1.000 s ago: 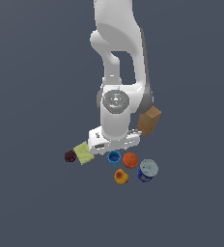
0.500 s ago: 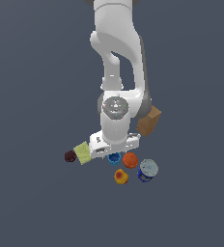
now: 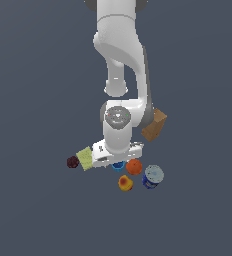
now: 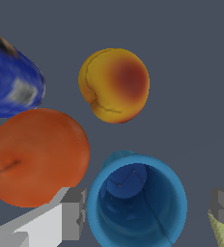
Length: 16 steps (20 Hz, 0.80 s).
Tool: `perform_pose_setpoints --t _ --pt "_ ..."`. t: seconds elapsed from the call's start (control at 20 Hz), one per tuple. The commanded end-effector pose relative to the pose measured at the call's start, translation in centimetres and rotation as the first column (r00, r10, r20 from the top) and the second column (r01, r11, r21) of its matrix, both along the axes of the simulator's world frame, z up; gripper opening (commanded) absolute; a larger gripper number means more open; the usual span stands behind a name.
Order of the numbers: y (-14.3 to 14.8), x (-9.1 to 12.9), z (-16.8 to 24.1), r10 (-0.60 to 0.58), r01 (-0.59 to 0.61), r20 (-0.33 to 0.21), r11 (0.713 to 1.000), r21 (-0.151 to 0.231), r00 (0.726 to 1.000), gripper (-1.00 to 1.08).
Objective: Pick up a designated object from a clutter of objects.
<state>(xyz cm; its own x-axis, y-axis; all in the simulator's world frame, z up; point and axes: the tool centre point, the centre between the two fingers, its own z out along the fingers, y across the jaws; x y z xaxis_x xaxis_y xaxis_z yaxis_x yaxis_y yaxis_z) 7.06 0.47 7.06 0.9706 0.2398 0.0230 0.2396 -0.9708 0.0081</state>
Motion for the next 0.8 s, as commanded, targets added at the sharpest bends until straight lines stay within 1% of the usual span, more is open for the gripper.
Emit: perform_pose_setpoints --t 0.0,0.25,0.3,0.75 --pt "0.52 -0.83 -2.39 0.007 -0.007 -0.025 1.0 0.002 1.0 1.0" --pt "0.53 -0.72 -3.03 0.008 -0.008 -0.024 1.0 0.002 1.0 1.0" --pt "0.53 -0.72 -3.03 0.008 -0.008 -0.024 1.0 0.002 1.0 -1.0" --pt "0.53 -0.72 -3.03 0.008 -0.008 -0.024 1.0 0.002 1.0 -1.0"
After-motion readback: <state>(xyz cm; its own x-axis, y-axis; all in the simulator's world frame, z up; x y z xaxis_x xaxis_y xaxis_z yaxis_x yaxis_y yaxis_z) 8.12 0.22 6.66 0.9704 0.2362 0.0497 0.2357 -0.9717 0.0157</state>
